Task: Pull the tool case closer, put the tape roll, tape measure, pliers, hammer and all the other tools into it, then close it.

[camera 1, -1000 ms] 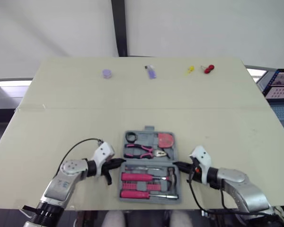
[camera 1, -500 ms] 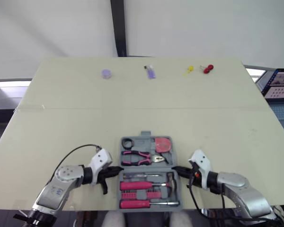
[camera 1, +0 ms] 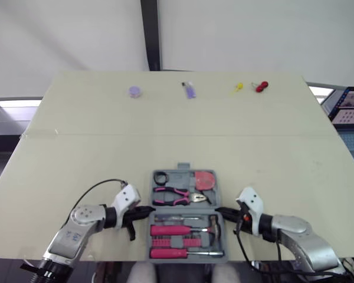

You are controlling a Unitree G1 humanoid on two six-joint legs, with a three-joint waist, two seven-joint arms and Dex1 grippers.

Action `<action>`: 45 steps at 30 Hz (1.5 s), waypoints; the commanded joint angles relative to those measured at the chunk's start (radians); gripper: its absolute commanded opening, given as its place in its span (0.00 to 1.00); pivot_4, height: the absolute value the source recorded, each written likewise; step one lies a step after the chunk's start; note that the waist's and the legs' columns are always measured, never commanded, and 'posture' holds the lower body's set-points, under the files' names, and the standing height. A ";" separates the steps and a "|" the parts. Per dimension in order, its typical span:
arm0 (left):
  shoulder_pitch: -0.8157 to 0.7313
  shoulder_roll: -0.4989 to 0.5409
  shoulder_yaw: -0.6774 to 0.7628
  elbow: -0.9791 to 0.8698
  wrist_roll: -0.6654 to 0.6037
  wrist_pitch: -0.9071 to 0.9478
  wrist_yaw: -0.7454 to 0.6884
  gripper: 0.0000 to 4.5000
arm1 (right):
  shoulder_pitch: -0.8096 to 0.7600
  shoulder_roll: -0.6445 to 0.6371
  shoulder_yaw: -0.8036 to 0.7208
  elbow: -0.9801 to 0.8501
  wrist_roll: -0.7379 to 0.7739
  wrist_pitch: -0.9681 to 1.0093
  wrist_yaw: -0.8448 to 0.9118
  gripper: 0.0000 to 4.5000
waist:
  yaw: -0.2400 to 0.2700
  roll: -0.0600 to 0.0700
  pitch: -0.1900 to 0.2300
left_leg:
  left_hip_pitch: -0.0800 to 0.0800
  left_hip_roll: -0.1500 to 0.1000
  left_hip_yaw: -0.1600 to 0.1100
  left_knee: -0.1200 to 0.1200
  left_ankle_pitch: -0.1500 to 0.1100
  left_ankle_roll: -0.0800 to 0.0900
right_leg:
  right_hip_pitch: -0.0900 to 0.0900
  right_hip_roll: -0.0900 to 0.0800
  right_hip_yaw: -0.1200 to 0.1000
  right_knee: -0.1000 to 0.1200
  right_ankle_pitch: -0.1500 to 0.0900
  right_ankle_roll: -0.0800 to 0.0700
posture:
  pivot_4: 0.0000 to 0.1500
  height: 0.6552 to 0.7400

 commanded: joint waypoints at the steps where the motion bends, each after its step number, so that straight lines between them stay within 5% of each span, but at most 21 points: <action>1: 0.013 0.006 0.039 -0.024 -0.023 0.032 0.019 0.00 | 0.011 -0.031 -0.065 -0.012 0.042 0.023 0.011 0.00 | 0.000 0.000 0.000 | 0.000 0.000 0.000 0.000 0.000 0.000 | 0.000 0.000 0.000 0.000 0.000 0.000 | 1.00 1.00; 4: 0.041 0.035 0.058 -0.037 -0.035 0.038 0.007 0.00 | -0.009 -0.057 -0.149 0.016 0.117 0.092 0.029 0.00 | -0.001 0.000 0.000 | -0.001 0.000 0.000 0.000 0.000 0.000 | 0.000 0.000 0.000 0.000 0.000 0.000 | 1.00 1.00; 6: 0.058 0.055 0.075 -0.042 -0.037 0.030 0.006 0.00 | -0.043 -0.075 -0.193 0.047 0.176 0.172 0.036 0.12 | -0.003 0.000 0.000 | 0.000 0.000 0.000 0.000 0.000 0.000 | -0.001 0.000 0.000 0.000 0.000 0.000 | 1.00 1.00; 14: 0.139 0.126 0.174 -0.232 -0.218 0.084 -0.120 0.00 | -0.314 -0.060 -0.249 0.168 0.416 0.624 0.001 0.98 | -0.007 0.001 0.002 | -0.001 0.000 0.000 -0.001 0.000 0.000 | -0.002 0.000 0.000 0.000 0.000 0.000 | 1.00 1.00; 27: 0.180 0.162 -0.040 -0.143 -0.040 -0.076 -0.153 0.00 | -0.566 0.116 -0.141 0.478 0.302 0.665 -0.118 0.99 | -0.010 0.002 0.000 | -0.001 0.000 0.002 -0.002 0.000 0.000 | -0.005 0.000 0.000 0.003 0.000 0.000 | 1.00 1.00; 45: 0.219 0.172 -0.052 0.049 -0.008 -0.265 -0.168 0.00 | -0.510 0.179 -0.193 0.363 0.467 0.649 0.107 0.99 | -0.039 0.016 -0.010 | 0.000 0.000 0.003 -0.006 0.000 -0.001 | -0.006 0.000 0.000 0.003 0.000 0.000 | 1.00 1.00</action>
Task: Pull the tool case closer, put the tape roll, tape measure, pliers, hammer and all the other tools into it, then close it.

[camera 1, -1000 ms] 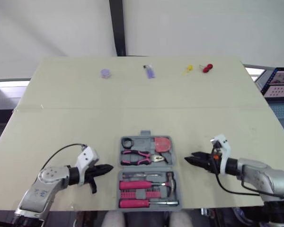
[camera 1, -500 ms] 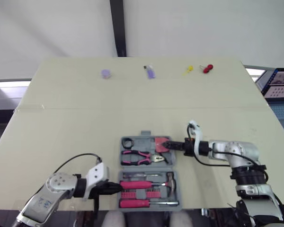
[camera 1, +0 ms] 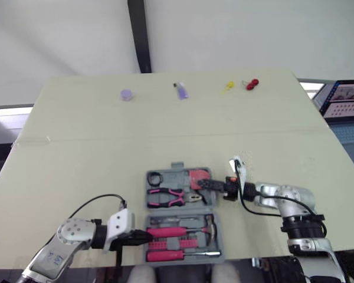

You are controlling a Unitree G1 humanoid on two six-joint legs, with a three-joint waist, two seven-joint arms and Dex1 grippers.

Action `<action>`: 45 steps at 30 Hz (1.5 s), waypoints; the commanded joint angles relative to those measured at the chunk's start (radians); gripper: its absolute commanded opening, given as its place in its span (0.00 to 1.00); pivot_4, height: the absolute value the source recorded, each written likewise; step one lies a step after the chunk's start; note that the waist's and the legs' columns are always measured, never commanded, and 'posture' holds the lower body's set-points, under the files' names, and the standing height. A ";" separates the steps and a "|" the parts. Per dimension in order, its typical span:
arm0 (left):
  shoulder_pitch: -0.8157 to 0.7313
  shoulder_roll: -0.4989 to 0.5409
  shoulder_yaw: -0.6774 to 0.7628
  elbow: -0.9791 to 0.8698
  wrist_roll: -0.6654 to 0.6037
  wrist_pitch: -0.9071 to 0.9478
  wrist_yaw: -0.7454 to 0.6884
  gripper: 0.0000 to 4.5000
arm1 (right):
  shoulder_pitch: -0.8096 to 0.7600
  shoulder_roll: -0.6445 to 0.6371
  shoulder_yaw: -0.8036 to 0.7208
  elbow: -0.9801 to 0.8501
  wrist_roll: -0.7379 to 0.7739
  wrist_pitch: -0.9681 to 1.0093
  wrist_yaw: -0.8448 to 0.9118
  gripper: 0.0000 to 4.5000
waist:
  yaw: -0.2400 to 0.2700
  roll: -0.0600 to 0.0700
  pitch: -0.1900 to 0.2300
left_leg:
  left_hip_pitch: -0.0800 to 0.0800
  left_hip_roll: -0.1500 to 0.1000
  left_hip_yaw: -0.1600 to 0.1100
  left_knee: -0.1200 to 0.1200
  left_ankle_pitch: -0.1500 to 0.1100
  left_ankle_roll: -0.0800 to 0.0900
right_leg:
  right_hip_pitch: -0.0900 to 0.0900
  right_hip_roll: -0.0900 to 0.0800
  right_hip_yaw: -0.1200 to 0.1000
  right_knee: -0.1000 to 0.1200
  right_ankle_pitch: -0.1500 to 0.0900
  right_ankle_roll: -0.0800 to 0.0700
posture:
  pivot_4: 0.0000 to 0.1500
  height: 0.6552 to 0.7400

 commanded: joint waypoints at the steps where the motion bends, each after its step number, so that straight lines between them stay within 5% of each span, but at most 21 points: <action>1: 0.050 -0.006 0.004 0.113 0.028 0.012 0.018 0.00 | -0.002 -0.014 -0.012 -0.076 0.078 0.005 0.090 0.99 | -0.003 0.001 0.000 | 0.000 0.000 0.000 0.000 0.000 0.000 | 0.000 0.000 0.000 0.000 0.000 0.000 | 1.00 1.00; 45: 0.152 -0.178 0.119 0.136 -0.098 -0.006 0.081 0.00 | -0.125 -0.283 0.180 -0.137 0.005 -0.122 0.467 0.99 | -0.010 0.002 0.000 | 0.000 0.000 -0.001 0.001 0.000 0.000 | 0.001 0.000 0.000 0.000 0.000 0.000 | 1.00 1.00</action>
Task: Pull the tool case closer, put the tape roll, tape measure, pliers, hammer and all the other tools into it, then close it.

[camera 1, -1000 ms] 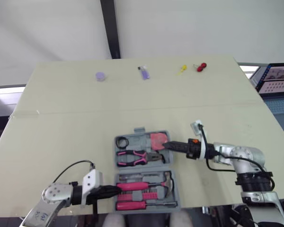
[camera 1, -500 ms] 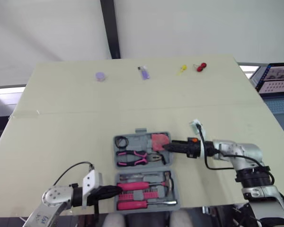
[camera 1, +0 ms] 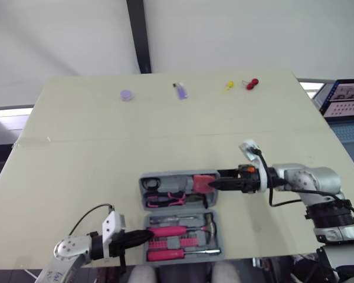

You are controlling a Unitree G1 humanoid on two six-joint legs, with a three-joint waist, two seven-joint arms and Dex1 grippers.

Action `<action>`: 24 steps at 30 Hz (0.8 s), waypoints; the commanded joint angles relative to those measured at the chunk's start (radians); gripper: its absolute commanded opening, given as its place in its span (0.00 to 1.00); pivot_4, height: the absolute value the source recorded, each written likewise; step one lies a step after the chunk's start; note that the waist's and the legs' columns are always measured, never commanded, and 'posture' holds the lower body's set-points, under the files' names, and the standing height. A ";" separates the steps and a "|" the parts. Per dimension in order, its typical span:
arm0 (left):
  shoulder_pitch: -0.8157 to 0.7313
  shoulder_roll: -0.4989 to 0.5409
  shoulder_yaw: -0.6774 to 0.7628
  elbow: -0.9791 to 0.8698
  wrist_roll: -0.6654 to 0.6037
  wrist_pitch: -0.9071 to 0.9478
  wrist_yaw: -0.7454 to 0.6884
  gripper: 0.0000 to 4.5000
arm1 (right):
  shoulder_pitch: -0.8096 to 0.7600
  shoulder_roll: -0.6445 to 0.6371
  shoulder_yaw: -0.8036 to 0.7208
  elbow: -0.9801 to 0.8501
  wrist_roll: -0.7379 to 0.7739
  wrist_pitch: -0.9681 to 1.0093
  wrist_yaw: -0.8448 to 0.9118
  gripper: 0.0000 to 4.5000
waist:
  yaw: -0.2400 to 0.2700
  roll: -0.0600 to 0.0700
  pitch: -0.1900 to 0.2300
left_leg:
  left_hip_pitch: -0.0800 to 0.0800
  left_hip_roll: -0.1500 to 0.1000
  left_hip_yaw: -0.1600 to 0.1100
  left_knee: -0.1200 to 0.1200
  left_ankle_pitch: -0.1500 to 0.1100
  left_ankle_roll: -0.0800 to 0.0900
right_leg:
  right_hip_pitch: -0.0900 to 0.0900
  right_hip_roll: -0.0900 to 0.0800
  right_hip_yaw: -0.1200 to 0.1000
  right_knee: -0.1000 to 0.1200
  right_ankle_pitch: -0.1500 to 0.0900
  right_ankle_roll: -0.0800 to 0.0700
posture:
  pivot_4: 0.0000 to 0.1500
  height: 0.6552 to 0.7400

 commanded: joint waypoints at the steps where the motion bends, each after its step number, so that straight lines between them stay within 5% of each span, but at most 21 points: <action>1: 0.032 0.000 0.011 0.032 0.026 0.059 0.055 0.00 | -0.015 -0.016 0.016 -0.053 0.014 -0.016 0.048 0.99 | 0.000 0.000 0.000 | 0.000 0.000 0.000 0.000 0.000 0.000 | 0.000 0.000 0.000 0.000 0.000 0.000 | 1.00 1.00; 19: 0.048 -0.016 0.061 -0.099 -0.049 0.196 0.110 0.00 | 0.111 -0.165 0.033 -0.380 0.111 0.029 0.087 0.99 | 0.015 -0.002 0.001 | -0.001 0.000 0.000 0.000 0.000 0.000 | 0.000 0.000 0.000 -0.002 0.000 0.000 | 1.00 1.00; 24: 0.113 0.056 0.151 -0.203 -0.112 0.286 0.103 0.00 | 0.190 -0.206 0.032 -0.456 0.109 0.017 0.071 0.99 | 0.021 -0.011 0.006 | -0.001 0.000 0.000 0.001 0.000 0.000 | 0.001 0.000 0.000 -0.002 0.000 0.000 | 1.00 1.00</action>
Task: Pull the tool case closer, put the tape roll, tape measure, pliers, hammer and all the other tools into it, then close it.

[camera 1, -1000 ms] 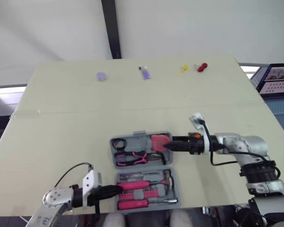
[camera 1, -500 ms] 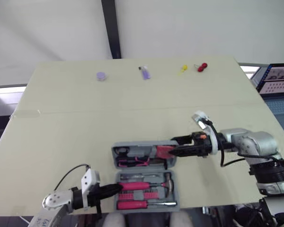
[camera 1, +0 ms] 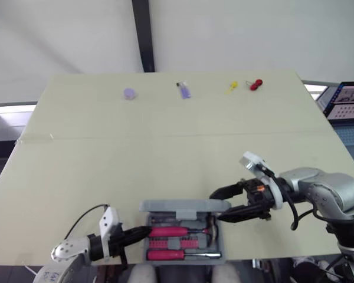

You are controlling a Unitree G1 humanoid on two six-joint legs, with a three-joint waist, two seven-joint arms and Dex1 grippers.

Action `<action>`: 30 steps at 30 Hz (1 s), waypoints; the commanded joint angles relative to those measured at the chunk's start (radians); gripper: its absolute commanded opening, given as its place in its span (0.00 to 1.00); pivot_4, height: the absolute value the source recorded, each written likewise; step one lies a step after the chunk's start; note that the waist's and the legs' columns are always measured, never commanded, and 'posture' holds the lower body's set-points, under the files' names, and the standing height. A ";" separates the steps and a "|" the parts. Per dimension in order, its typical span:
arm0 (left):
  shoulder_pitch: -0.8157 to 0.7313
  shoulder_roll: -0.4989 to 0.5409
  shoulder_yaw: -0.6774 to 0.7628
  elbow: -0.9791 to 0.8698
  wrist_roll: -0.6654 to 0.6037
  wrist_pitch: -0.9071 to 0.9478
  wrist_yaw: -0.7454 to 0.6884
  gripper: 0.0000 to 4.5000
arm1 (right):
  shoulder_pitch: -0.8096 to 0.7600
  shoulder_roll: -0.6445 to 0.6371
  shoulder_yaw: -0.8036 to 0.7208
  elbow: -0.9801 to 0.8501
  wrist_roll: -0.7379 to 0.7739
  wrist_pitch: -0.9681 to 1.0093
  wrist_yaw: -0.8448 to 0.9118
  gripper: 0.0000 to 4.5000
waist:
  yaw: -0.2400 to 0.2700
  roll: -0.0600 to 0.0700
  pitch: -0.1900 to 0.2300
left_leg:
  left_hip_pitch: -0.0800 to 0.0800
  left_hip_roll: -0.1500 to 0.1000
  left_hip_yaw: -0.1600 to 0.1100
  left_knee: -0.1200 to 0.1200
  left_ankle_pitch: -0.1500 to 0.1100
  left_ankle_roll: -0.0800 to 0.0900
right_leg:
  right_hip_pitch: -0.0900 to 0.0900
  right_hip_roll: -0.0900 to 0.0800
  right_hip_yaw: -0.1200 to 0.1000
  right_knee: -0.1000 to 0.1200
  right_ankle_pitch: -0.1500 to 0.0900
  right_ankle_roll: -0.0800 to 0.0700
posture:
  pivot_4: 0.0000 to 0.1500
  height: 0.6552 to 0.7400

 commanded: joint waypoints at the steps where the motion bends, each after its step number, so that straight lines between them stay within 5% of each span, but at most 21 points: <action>1: 0.064 0.090 0.113 -0.093 -0.067 0.108 -0.004 0.00 | 0.048 -0.044 -0.027 -0.080 0.034 -0.002 -0.001 0.99 | 0.001 -0.004 0.003 | 0.000 0.000 0.000 0.000 0.000 0.000 | 0.000 0.000 0.000 0.000 0.000 0.000 | 1.00 1.00; 7: -0.023 0.213 0.344 -0.067 -0.154 0.200 0.002 0.00 | 0.210 -0.133 -0.279 -0.088 0.087 -0.011 -0.054 0.99 | 0.031 -0.009 0.007 | -0.002 0.000 -0.001 0.001 0.000 0.000 | 0.001 0.000 0.000 -0.003 0.000 0.000 | 1.00 1.00; 9: -0.116 0.239 0.382 -0.015 -0.118 0.205 0.061 0.00 | 0.303 -0.149 -0.360 -0.058 -0.004 -0.096 -0.112 0.99 | 0.037 -0.009 0.007 | -0.002 0.000 -0.001 0.002 0.000 0.000 | 0.002 0.000 0.000 -0.004 0.000 0.000 | 1.00 1.00; 13: -0.220 0.285 0.409 0.098 -0.074 0.178 0.058 0.30 | 0.473 -0.118 -0.503 0.068 -0.195 -0.348 -0.219 1.00 | 0.036 -0.012 0.007 | -0.001 0.000 -0.001 0.001 0.000 0.000 | 0.003 0.000 0.000 -0.005 0.000 0.000 | 1.00 1.00; 19: -0.315 0.345 0.381 0.315 0.024 0.093 0.019 0.99 | 0.547 -0.043 -0.610 0.182 -0.242 -0.498 -0.279 1.00 | 0.011 -0.011 0.008 | 0.000 0.000 0.001 -0.003 0.001 -0.001 | 0.001 0.001 0.000 -0.004 0.000 0.000 | 1.00 1.00; 30: -0.324 0.350 0.392 0.349 0.049 0.094 0.005 0.99 | 0.523 -0.014 -0.563 0.287 -0.283 -0.604 -0.289 1.00 | 0.000 -0.010 0.008 | 0.000 0.000 0.001 -0.003 0.000 -0.001 | 0.001 0.001 0.000 -0.004 0.000 0.000 | 1.00 1.00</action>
